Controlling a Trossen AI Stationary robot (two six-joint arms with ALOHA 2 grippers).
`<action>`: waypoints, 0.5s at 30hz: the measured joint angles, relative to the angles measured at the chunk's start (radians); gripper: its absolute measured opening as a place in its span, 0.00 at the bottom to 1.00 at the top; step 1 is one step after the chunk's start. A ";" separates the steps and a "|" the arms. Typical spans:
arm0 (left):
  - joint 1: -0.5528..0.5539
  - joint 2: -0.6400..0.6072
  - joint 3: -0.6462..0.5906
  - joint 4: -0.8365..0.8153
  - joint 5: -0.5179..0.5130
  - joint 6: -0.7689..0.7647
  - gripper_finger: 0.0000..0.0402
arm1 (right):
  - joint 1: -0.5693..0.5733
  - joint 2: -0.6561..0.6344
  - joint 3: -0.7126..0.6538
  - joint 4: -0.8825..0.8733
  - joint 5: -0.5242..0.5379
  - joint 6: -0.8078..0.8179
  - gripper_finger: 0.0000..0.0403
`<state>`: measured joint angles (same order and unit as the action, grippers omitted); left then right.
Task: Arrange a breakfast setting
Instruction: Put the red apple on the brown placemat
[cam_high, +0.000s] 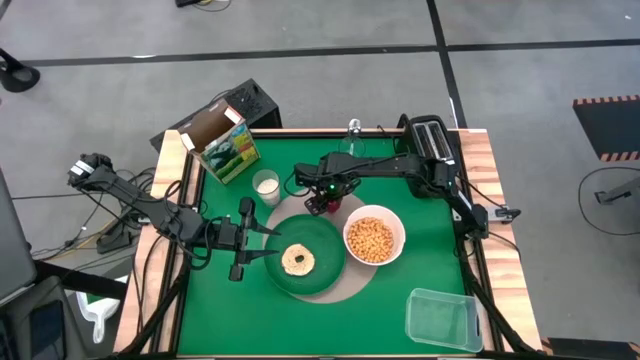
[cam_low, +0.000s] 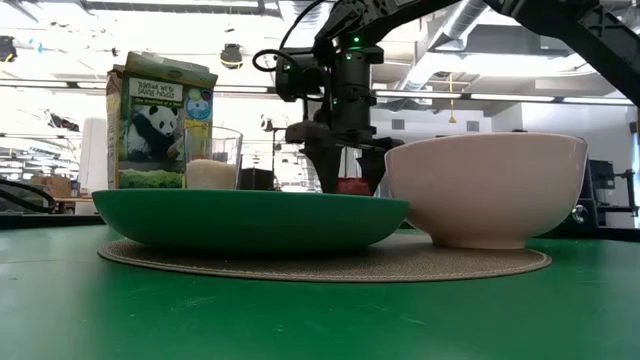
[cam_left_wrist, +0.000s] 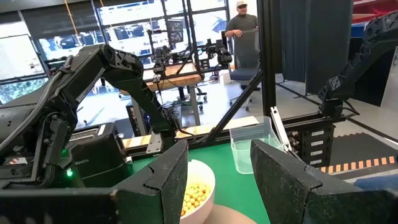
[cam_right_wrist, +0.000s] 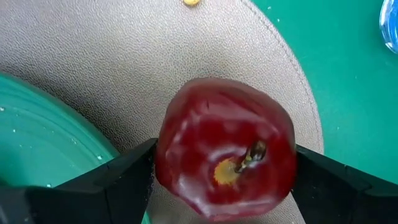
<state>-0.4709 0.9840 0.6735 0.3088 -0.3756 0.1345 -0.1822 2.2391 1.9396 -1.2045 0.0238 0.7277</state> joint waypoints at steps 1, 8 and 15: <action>0.000 0.000 0.000 0.000 0.000 0.000 0.41 | 0.000 0.000 0.000 -0.004 0.000 -0.003 0.88; 0.000 0.000 0.000 0.000 0.000 0.000 0.41 | 0.001 -0.001 0.000 -0.011 0.000 -0.019 0.88; 0.000 0.000 0.000 0.000 0.000 0.000 0.41 | 0.008 -0.027 0.001 -0.013 0.001 -0.022 0.88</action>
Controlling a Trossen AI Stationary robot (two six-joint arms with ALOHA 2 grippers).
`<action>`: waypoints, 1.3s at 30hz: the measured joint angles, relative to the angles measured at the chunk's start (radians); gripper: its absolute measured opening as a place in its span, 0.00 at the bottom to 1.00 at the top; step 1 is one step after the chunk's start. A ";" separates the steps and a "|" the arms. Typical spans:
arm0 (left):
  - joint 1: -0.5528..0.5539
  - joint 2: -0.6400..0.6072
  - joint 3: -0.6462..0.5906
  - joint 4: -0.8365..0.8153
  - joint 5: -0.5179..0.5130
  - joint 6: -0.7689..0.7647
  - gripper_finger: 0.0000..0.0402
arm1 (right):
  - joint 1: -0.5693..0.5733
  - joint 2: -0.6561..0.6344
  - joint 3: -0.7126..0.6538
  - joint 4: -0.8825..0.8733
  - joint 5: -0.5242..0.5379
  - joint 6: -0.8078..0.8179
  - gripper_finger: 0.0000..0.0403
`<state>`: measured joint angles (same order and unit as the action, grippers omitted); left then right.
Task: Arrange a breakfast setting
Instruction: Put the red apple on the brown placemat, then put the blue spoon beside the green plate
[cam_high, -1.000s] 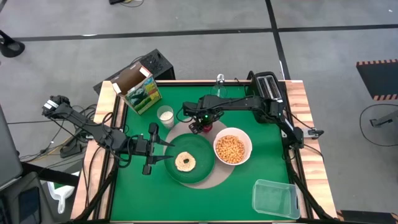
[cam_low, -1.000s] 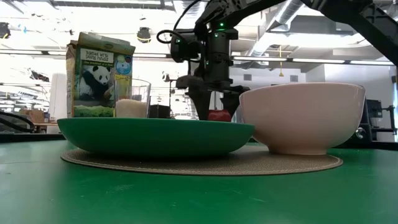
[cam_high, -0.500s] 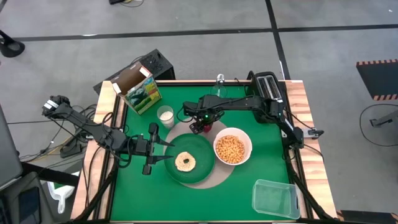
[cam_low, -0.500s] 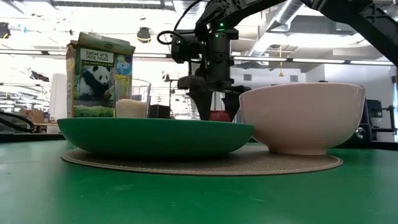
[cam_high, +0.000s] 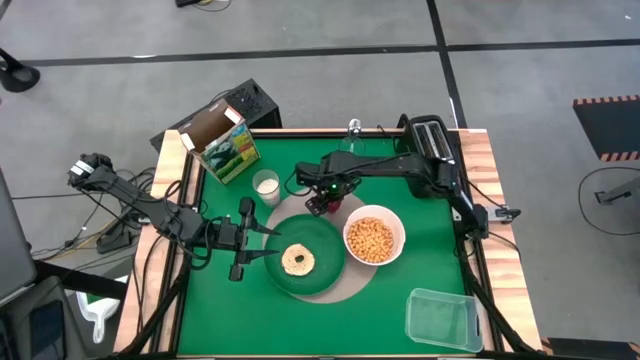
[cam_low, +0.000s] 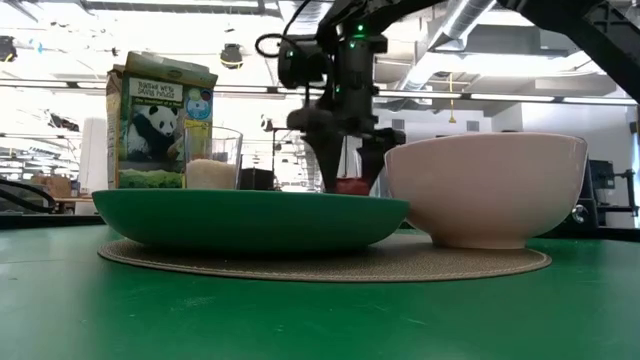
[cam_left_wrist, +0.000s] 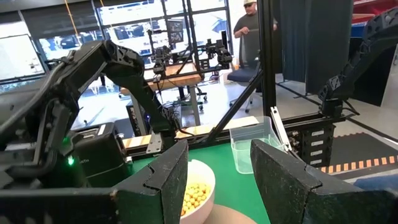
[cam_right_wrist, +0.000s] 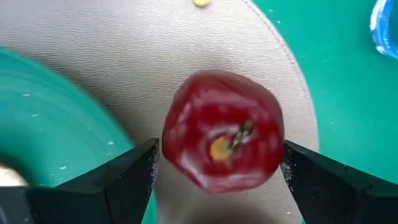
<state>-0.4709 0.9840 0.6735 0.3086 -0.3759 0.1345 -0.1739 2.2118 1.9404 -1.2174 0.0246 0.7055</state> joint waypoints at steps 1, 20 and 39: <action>0.000 0.000 0.000 -0.001 0.000 0.000 0.41 | 0.002 -0.011 0.000 -0.003 0.000 -0.001 0.88; 0.000 0.000 0.000 -0.004 0.000 0.000 0.41 | 0.098 -0.359 0.000 -0.060 0.153 -0.035 0.88; 0.000 0.000 -0.007 -0.028 -0.005 -0.012 0.41 | 0.140 -0.713 -0.392 0.229 0.342 -0.176 0.88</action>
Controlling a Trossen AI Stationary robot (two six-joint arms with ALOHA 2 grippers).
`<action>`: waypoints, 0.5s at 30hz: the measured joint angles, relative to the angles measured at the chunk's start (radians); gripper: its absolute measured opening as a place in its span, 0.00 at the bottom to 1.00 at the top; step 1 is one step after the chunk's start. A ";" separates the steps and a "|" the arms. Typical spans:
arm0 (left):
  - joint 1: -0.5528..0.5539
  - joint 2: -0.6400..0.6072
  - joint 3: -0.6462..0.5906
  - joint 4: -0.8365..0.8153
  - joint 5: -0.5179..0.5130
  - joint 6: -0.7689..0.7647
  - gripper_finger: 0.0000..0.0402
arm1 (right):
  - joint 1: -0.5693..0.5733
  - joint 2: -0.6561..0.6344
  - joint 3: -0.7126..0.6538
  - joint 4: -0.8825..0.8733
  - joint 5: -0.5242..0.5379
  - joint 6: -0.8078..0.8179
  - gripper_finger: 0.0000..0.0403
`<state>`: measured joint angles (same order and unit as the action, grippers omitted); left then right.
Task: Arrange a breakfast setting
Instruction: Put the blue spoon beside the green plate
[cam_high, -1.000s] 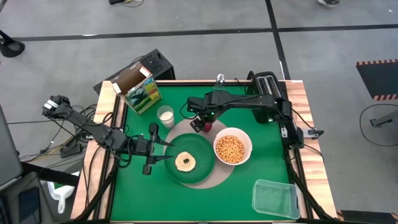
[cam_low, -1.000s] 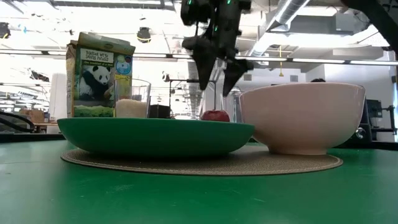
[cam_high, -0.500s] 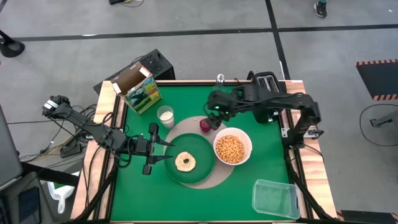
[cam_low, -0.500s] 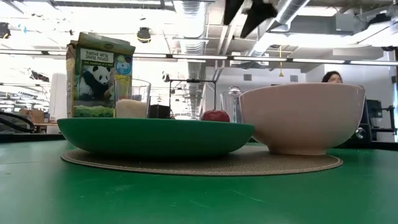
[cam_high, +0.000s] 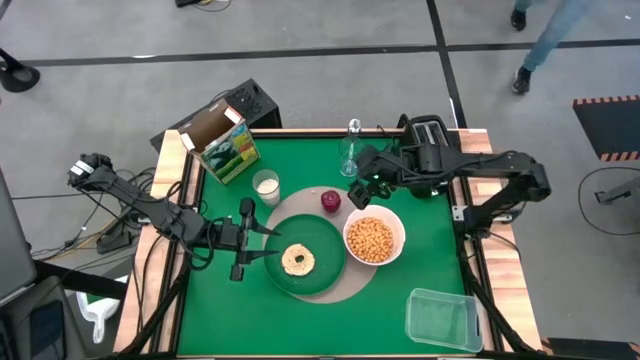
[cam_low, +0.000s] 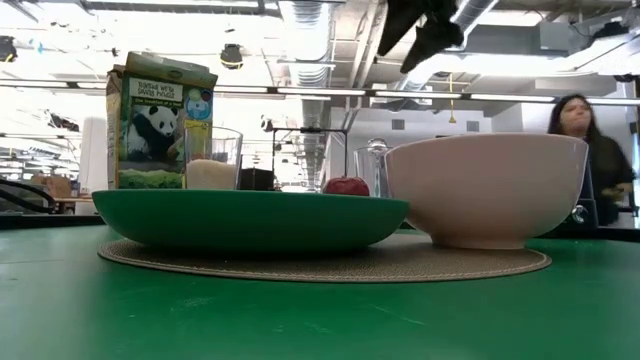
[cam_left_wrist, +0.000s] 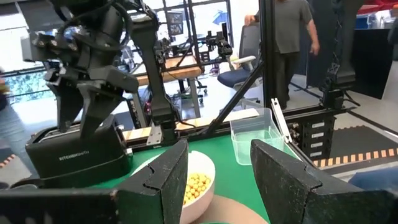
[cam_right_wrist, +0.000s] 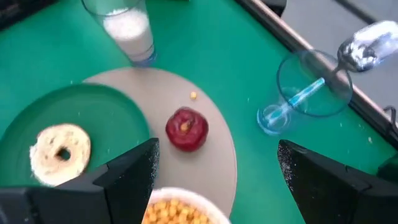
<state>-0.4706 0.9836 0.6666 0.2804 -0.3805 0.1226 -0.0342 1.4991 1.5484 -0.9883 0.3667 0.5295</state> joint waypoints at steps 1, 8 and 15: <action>0.000 0.000 0.000 -0.001 -0.002 0.000 0.41 | -0.003 -0.018 -0.038 0.042 0.000 -0.015 0.88; 0.008 0.039 -0.001 0.020 -0.078 0.003 0.41 | -0.073 -0.142 -0.274 0.319 -0.029 -0.101 0.88; 0.070 0.124 -0.001 0.085 -0.068 0.004 0.41 | -0.179 -0.185 -0.385 0.382 -0.035 -0.135 0.88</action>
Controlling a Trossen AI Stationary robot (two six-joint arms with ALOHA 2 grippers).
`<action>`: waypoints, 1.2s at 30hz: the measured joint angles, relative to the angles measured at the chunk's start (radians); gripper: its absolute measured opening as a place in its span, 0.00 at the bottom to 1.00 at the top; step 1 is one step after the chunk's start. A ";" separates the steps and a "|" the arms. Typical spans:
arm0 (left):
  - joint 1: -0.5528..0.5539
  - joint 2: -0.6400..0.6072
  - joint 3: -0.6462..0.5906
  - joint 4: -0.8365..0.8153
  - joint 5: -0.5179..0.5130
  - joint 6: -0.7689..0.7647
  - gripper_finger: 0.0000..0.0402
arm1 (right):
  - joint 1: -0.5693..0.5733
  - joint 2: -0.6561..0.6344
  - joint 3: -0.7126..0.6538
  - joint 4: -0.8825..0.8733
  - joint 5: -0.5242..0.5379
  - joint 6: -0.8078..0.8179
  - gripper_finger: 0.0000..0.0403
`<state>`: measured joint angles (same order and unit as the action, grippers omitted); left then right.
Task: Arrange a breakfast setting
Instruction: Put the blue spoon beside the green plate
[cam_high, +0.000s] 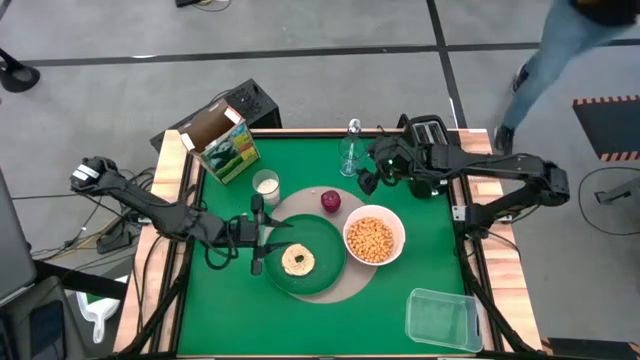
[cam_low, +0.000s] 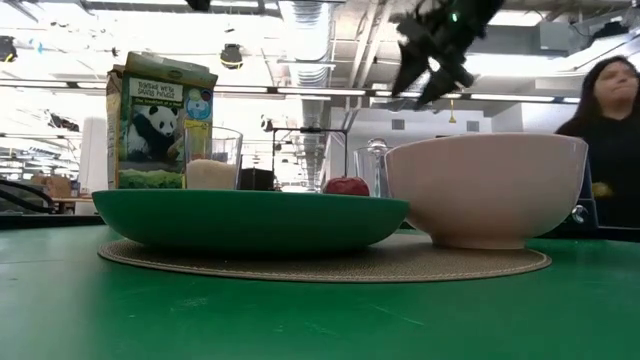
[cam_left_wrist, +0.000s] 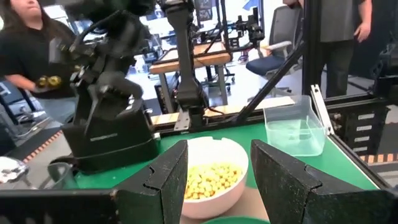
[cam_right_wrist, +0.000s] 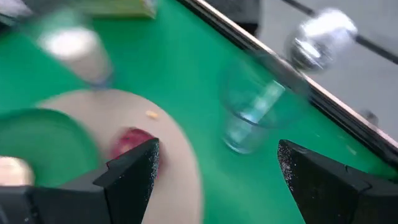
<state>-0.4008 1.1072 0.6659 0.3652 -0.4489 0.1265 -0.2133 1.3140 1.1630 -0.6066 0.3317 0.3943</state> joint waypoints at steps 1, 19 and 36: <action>0.010 0.008 0.000 0.003 0.011 0.000 0.41 | -0.017 0.002 -0.008 -0.018 0.000 0.004 0.88; 0.105 0.040 0.000 -0.015 0.139 -0.030 0.41 | -0.325 0.040 -0.006 0.097 -0.172 -0.041 0.88; 0.105 0.040 0.000 -0.049 0.136 -0.017 0.41 | -0.442 0.227 -0.006 0.286 -0.371 -0.237 0.88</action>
<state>-0.2955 1.1473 0.6659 0.3158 -0.3129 0.1090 -0.6556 1.5410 1.1574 -0.3209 -0.0393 0.1569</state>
